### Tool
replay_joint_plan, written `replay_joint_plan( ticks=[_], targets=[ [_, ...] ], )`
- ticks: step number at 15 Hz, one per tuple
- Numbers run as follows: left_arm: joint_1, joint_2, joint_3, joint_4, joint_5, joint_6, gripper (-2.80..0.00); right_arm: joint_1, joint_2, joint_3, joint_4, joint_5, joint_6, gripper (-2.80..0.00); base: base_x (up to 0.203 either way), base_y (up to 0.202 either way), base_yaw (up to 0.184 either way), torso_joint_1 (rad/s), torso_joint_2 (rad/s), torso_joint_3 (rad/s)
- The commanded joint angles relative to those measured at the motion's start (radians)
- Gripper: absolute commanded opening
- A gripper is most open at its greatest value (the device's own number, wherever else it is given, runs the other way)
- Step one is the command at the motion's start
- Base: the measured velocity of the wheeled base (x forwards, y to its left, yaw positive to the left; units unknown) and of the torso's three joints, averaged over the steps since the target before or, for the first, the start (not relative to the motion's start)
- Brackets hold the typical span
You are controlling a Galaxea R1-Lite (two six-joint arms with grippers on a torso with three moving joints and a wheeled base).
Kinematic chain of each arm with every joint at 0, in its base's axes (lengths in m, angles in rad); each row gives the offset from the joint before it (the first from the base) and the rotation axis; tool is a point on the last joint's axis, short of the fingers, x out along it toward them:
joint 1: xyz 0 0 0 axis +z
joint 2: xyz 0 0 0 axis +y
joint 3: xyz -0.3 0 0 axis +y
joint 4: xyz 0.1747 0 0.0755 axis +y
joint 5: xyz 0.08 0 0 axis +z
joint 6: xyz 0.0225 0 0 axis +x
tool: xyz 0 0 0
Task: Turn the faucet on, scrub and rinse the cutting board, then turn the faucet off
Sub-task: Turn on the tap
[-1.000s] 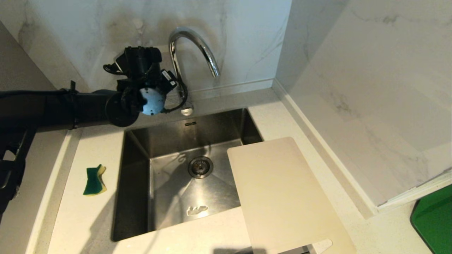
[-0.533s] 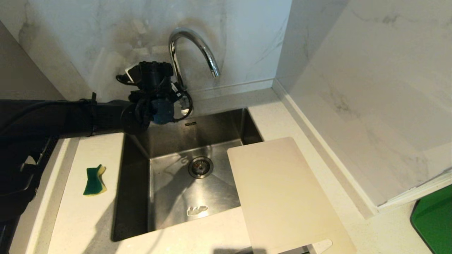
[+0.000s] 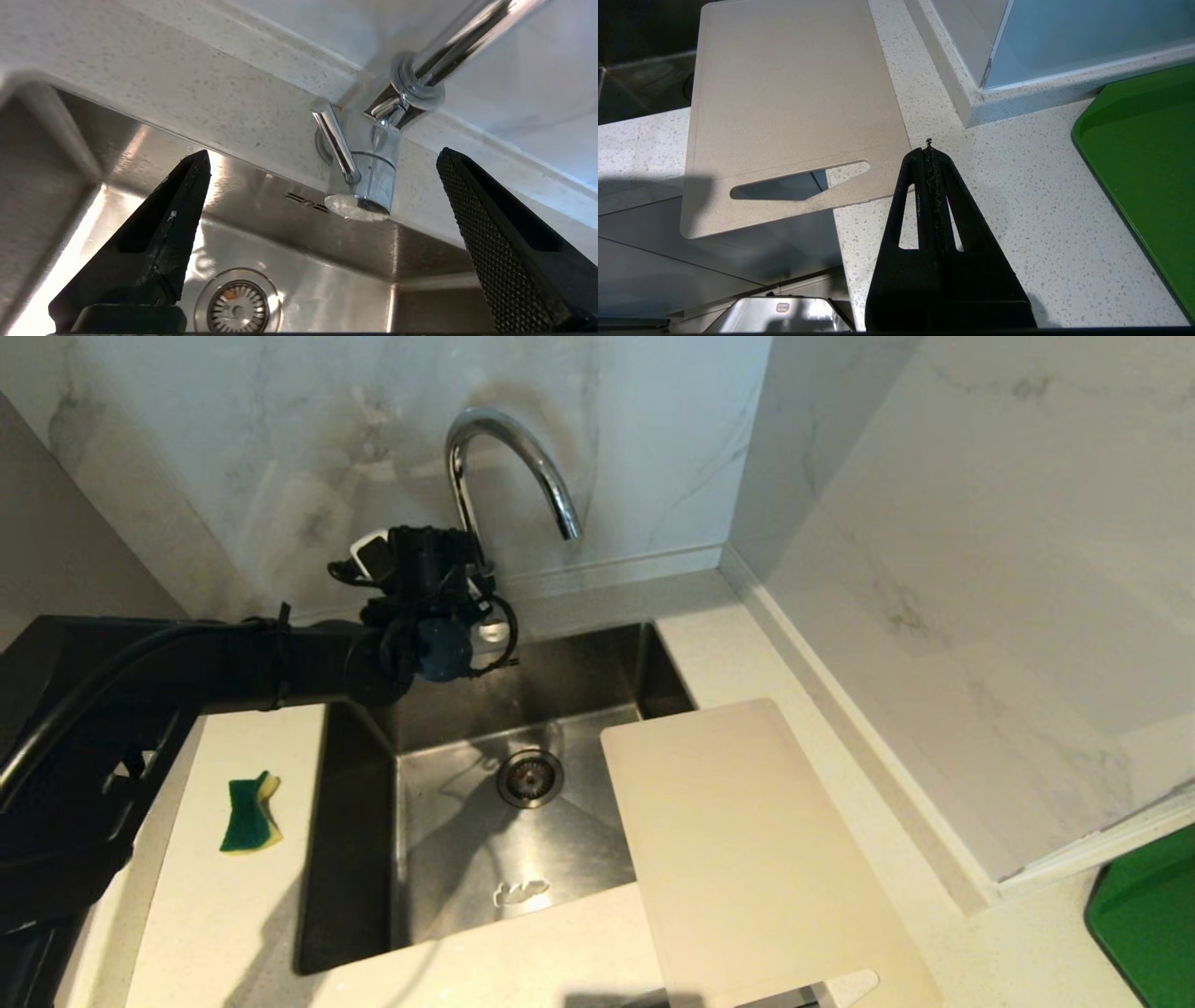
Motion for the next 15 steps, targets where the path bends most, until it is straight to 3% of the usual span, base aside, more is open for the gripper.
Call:
replay_joint_plan(
  ticks=[1,8,15],
  targets=[
    [0.011,0.003,-0.001,-0.002,-0.005,-0.011,0.0,0.0,0.0,0.0,0.0,0.0,0.0,-2.8,0.0,0.0,0.0,0.0,0.0,0.0],
    [0.05,0.009,-0.005,0.022,-0.101,-0.137,0.0,0.0,0.0,0.0,0.0,0.0,0.0,-2.8,0.0,0.0,0.0,0.0,0.0,0.0],
    [0.062,0.056,-0.005,-0.026,-0.117,-0.149,0.0,0.0,0.0,0.0,0.0,0.0,0.0,-2.8,0.0,0.0,0.0,0.0,0.0,0.0]
  ],
)
